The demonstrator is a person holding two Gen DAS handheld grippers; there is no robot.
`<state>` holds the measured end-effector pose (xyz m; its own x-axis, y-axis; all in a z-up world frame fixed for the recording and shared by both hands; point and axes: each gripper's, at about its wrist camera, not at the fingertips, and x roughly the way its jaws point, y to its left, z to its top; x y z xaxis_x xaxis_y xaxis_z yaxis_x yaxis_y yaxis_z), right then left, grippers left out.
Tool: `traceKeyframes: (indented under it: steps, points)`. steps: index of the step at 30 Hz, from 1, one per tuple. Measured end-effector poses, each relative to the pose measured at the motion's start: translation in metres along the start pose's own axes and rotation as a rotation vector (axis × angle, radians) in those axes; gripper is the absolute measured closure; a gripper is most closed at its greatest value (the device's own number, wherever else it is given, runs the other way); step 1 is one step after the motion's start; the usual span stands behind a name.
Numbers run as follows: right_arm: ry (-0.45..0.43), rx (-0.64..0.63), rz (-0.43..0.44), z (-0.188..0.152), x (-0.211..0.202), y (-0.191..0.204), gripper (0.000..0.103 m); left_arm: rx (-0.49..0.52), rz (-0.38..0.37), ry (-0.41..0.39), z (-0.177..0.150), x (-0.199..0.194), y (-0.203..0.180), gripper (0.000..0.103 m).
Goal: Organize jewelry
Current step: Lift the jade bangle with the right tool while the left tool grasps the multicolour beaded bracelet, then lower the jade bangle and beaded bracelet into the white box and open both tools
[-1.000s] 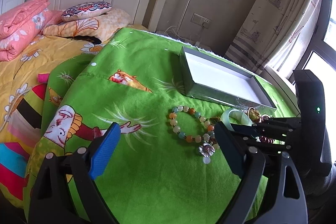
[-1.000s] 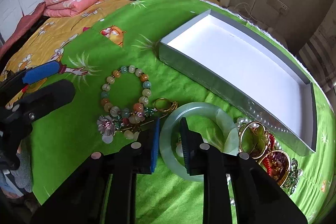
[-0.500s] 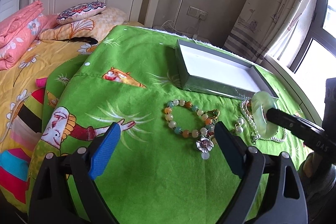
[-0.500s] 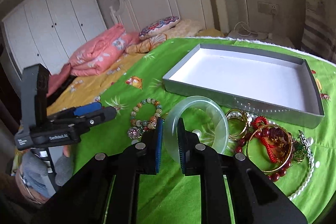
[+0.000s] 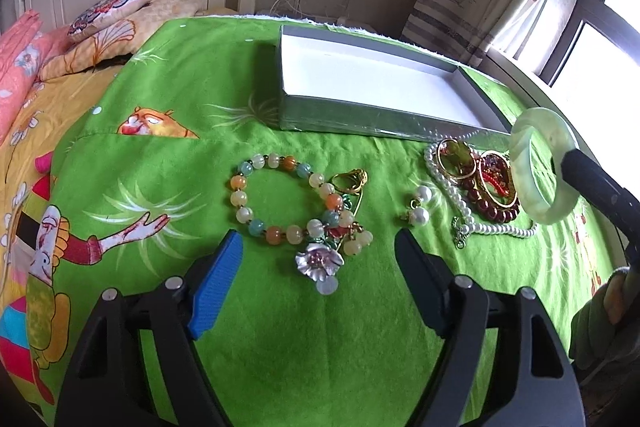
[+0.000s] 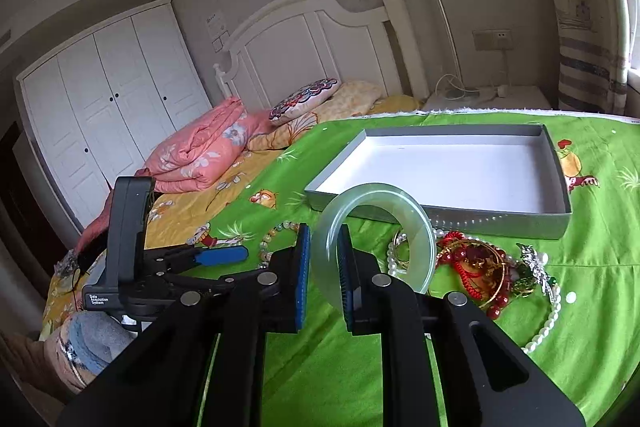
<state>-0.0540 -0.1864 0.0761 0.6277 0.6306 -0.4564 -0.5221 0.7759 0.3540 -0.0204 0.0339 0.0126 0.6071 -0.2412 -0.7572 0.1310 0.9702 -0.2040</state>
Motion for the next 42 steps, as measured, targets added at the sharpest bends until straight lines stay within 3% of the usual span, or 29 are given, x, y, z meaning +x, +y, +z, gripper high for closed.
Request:
traceKeyframes:
  steps: [3, 5, 6, 7, 9, 11, 20, 30, 37, 42]
  points:
    - [-0.01, 0.007, 0.0, -0.001, -0.003, -0.001, 0.088, 0.004, 0.024, 0.011, 0.007, 0.008, 0.0, 0.036]
    - [-0.014, 0.004, -0.004, -0.001, -0.005, -0.001, 0.088, 0.024, 0.03, 0.021, 0.013, 0.012, -0.001, 0.06]
    - [-0.016, 0.001, -0.004, -0.001, -0.005, 0.0, 0.088, 0.032, 0.017, 0.026, 0.015, 0.013, -0.002, 0.066]
    - [-0.016, -0.001, -0.004, -0.002, -0.005, 0.002, 0.088, 0.037, -0.012, 0.032, 0.016, 0.014, -0.002, 0.078]
    - [-0.018, -0.002, -0.002, -0.002, -0.008, 0.002, 0.088, 0.046, -0.021, 0.025, 0.018, 0.013, -0.002, 0.081]
    - [-0.02, -0.006, -0.004, -0.002, -0.009, 0.003, 0.088, 0.05, -0.03, -0.009, 0.019, 0.007, -0.003, 0.094]
    - [-0.034, -0.004, -0.004, -0.002, -0.012, 0.001, 0.088, 0.045, -0.118, -0.071, 0.029, -0.021, -0.01, 0.094]
    - [-0.053, -0.008, -0.004, 0.002, -0.017, 0.0, 0.088, 0.068, -0.165, -0.115, 0.036, -0.046, -0.029, 0.094]
    - [-0.064, -0.007, -0.017, 0.004, -0.018, -0.002, 0.088, 0.096, -0.173, -0.138, 0.051, -0.049, -0.048, 0.094]
    - [-0.064, -0.015, -0.074, 0.014, -0.01, -0.01, 0.088, 0.088, -0.185, -0.137, 0.077, -0.038, -0.056, 0.094]
